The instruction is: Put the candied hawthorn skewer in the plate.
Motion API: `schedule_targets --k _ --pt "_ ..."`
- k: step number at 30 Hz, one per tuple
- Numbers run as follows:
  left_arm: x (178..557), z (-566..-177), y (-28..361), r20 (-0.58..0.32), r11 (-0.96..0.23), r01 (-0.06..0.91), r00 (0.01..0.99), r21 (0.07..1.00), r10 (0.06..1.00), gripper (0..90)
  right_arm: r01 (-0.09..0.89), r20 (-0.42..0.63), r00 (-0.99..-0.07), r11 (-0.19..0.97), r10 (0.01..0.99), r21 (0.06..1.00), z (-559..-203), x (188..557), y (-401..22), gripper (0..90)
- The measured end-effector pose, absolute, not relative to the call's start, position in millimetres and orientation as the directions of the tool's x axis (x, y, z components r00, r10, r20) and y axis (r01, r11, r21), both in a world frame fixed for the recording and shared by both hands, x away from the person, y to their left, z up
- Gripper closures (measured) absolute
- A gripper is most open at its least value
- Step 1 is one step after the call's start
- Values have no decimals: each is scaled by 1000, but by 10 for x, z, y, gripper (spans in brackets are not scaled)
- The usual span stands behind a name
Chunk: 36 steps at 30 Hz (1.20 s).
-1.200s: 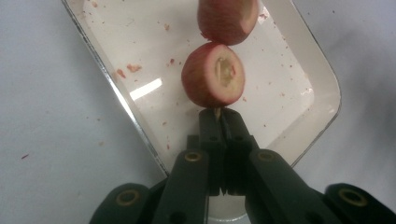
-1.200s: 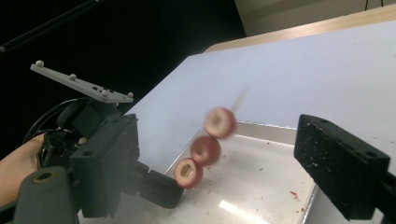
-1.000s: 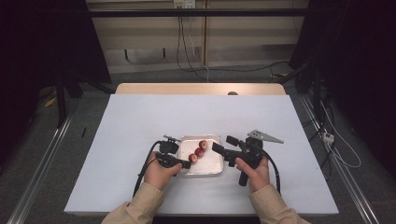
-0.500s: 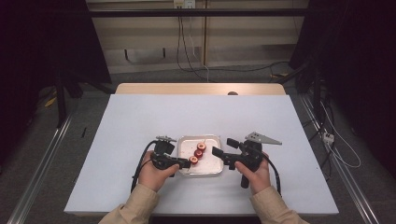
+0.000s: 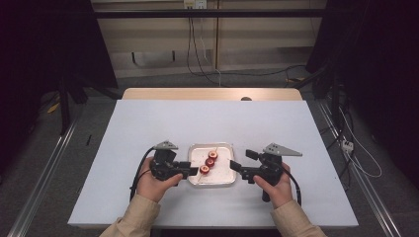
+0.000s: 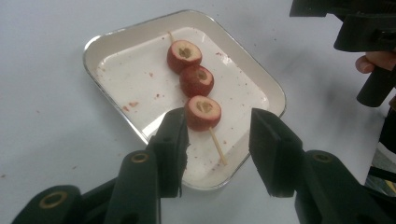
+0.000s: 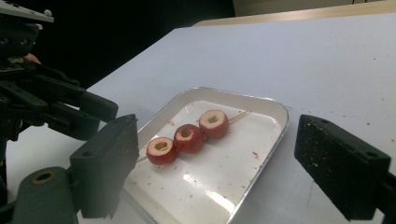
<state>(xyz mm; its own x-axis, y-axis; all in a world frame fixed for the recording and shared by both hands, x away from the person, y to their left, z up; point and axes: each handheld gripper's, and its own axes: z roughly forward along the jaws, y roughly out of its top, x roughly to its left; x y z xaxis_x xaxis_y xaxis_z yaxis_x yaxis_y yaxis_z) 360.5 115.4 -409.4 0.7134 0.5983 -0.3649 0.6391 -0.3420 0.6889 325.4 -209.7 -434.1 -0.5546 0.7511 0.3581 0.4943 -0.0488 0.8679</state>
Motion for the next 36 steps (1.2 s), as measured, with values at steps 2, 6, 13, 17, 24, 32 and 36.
schedule_targets --k 2,6,13,17,24,32,36 --pt "3599 -4096 1183 -367 -347 637 719 688 590 524 494 354 -554 -45 754 869 -4349 3242 -2116 134" --pt "3585 -4111 1232 -359 -346 626 725 699 588 490 490 338 -556 -30 759 871 -4361 3218 -2137 131" --pt "3586 -4124 1357 -353 -340 605 741 720 572 423 491 319 -560 -4 764 871 -4377 3192 -2185 113" --pt "3585 -4124 1414 -354 -343 603 745 721 566 399 487 302 -565 14 768 873 -4390 3176 -2214 106" --pt "3580 -4145 1496 -345 -348 589 756 729 557 364 486 284 -564 33 775 873 -4423 3144 -2276 81" --pt "3572 -4154 1578 -332 -343 579 757 740 563 317 486 282 -557 31 781 873 -4436 3096 -2352 80" --pt "3562 -4165 1629 -331 -340 583 752 738 570 299 484 276 -554 35 785 874 -4437 3081 -2376 80"
